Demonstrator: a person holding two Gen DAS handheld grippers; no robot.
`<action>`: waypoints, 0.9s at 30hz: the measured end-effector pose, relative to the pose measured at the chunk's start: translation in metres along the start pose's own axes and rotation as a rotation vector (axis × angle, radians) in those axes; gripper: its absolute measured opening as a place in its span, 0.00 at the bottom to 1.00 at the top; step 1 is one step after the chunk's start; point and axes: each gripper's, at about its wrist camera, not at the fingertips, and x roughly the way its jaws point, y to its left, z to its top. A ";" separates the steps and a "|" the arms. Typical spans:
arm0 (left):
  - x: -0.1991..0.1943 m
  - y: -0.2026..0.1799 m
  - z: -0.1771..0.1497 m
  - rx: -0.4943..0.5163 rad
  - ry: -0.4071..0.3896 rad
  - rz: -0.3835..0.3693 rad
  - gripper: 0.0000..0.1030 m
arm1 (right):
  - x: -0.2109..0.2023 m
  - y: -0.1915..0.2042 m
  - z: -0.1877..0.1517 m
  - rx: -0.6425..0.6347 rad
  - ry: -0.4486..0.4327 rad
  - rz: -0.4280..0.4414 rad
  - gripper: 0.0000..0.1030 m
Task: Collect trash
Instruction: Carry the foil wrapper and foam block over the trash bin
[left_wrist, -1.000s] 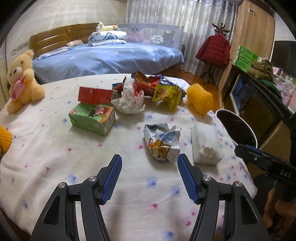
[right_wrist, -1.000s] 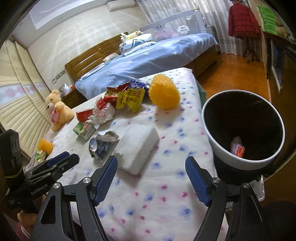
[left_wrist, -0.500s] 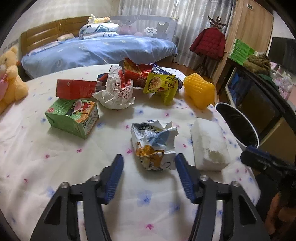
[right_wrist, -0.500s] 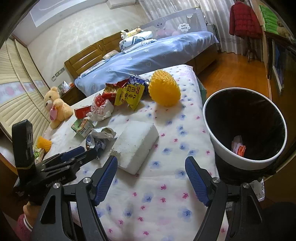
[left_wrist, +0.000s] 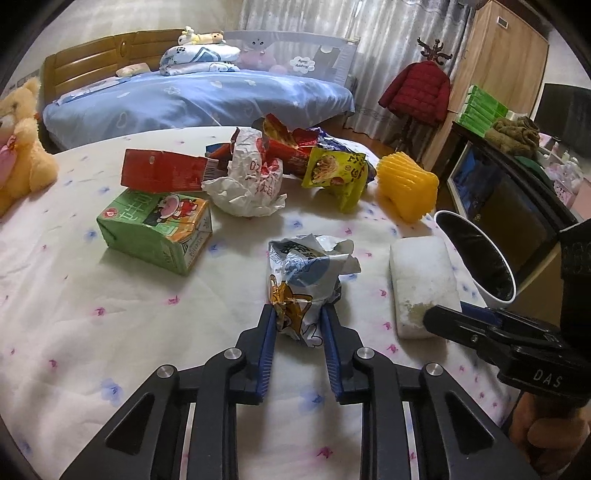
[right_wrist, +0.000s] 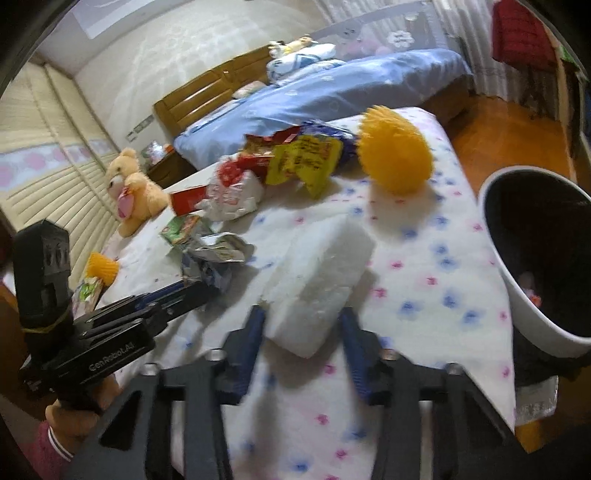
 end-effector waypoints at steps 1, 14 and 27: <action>0.000 -0.001 0.000 0.000 0.000 0.000 0.22 | -0.001 0.002 0.000 -0.015 -0.003 -0.008 0.34; -0.006 -0.036 0.005 0.063 -0.004 -0.027 0.22 | -0.034 -0.032 0.002 0.045 -0.057 -0.065 0.32; 0.004 -0.089 0.015 0.156 -0.005 -0.077 0.22 | -0.073 -0.075 -0.001 0.130 -0.122 -0.126 0.32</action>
